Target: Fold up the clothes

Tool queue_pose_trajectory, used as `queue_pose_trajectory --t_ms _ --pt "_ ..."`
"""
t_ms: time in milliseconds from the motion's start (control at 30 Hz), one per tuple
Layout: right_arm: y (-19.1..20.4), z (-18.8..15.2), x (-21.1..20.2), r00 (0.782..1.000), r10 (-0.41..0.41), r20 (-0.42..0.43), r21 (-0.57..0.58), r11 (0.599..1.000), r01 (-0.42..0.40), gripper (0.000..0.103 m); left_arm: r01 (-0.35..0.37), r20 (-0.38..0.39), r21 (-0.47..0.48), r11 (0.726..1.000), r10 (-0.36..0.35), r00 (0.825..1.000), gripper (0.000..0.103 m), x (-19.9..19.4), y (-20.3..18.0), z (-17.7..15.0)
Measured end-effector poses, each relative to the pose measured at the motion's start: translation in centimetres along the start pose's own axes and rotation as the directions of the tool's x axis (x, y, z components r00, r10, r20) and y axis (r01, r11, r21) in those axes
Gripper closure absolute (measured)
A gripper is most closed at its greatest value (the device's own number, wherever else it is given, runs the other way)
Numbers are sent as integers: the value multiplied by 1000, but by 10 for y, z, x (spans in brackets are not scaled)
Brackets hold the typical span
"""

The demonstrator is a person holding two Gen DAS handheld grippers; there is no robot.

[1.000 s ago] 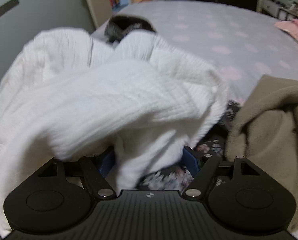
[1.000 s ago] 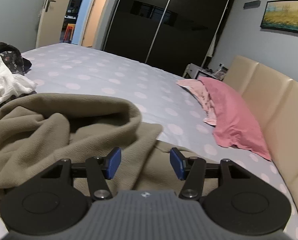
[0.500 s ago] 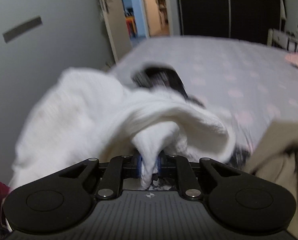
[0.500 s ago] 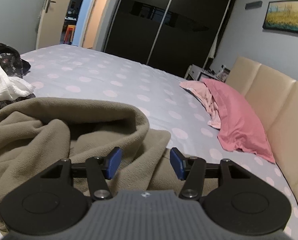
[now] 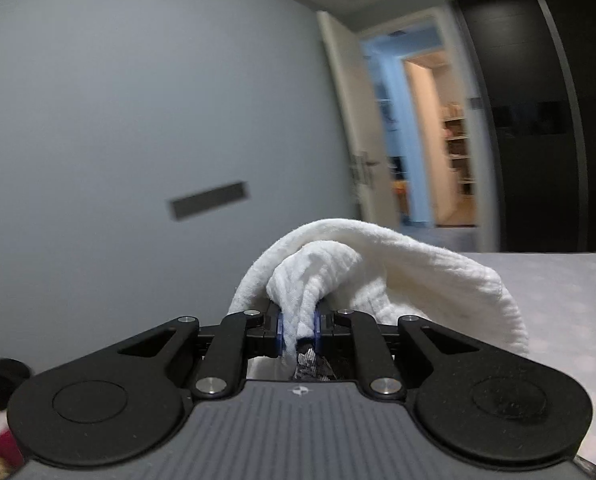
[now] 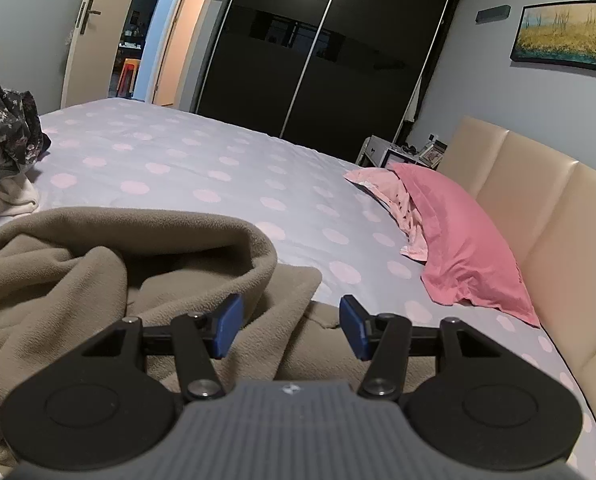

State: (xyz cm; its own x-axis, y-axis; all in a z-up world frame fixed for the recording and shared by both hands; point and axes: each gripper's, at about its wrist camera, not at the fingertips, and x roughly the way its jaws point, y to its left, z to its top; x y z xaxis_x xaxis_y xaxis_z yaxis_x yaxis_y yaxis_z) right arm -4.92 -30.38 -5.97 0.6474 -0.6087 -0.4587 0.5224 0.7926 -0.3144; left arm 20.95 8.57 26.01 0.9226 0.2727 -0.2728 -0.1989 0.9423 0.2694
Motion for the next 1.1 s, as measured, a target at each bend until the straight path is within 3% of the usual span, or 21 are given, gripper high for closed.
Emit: queue_pose_trajectory --t_ms 67,233,333,433,533,567,633,700,800,933,1033,1100 --pt "-1 0 1 1000 -1 -3 0 1000 1 46 -51 -4 19 999 51 999 91 1 12 10" --pt "2 1 6 1000 8 -14 2 1000 -8 46 31 -164 52 998 -22 986 89 33 -3 -40" --pt "4 1 5 1000 12 -14 0 1000 -12 46 84 -259 63 994 -65 964 86 40 -13 -80" --pt "3 -1 4 1000 10 -16 -1 1000 -10 46 169 -350 77 983 -132 927 82 48 -18 -103" --pt "1 -3 6 999 5 -32 12 1000 -5 46 250 -378 121 961 -188 906 60 40 -21 -110" --pt "0 -3 7 999 6 -37 20 1000 -6 46 275 -389 130 953 -206 898 48 34 -22 -109" --pt "-1 -3 7 999 14 -41 38 999 -13 46 311 -418 121 943 -236 877 44 33 -21 -100" --pt "-1 -3 5 999 21 -39 41 999 -20 46 346 -429 92 934 -277 860 43 30 -17 -91" --pt "3 -2 2 999 35 -27 24 999 -34 46 380 -386 90 921 -319 866 40 12 -14 -82" --pt "3 -2 2 998 57 -30 27 998 -56 46 436 -307 113 893 -386 870 36 -7 -37 -78" --pt "-1 -2 4 996 75 -43 58 996 -73 46 532 -306 143 835 -473 826 36 -31 -63 -90" --pt "-4 -3 4 995 86 -49 76 994 -83 46 596 -318 154 788 -531 785 34 -42 -85 -103"
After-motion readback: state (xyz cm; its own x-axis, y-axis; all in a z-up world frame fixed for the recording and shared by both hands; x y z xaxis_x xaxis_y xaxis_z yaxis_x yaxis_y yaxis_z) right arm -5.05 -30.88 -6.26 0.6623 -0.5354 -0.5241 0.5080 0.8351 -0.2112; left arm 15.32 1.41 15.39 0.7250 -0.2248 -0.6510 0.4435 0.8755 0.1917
